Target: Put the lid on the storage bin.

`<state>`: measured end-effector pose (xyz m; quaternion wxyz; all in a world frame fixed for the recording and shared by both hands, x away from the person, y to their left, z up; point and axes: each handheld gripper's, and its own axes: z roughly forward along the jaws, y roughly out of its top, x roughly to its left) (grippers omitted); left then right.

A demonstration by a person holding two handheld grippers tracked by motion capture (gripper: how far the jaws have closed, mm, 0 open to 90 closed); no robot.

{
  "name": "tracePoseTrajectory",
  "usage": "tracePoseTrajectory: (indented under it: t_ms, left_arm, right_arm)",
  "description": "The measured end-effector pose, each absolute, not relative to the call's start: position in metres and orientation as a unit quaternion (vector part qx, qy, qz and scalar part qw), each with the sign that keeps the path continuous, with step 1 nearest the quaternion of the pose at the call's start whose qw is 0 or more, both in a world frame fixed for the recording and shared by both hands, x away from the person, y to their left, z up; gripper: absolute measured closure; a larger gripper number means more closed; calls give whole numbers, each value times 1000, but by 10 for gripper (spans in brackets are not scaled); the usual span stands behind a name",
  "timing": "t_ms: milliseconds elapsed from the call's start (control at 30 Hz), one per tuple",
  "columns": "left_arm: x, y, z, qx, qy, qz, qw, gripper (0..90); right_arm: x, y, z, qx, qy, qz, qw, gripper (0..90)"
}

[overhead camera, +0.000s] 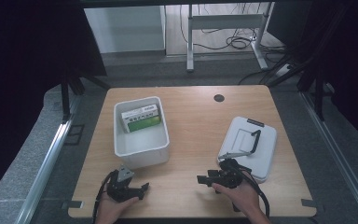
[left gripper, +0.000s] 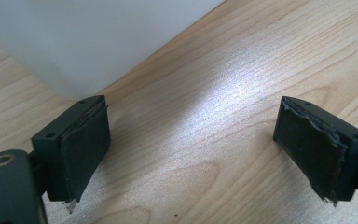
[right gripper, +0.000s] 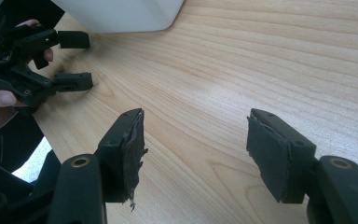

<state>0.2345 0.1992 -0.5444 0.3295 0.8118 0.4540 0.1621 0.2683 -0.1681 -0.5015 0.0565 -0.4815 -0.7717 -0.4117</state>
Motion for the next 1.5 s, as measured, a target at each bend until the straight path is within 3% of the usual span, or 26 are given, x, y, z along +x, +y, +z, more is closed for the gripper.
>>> tracePoseTrajectory:
  t_ms: [400,767,1500]
  left_arm:
    - [234,199,-544,812,454,162,330,107]
    - [234,200,-544,813,452,161,330,109]
    - [233,200,-544,813,450,162,331,118]
  right_arm:
    - [268,-169,-503,-489,-776,-396,50,369]
    - [275,-180,-485,-503,-763,-405,30,370]
    - [301,-229,-460,-563,-707,-428,10,370]
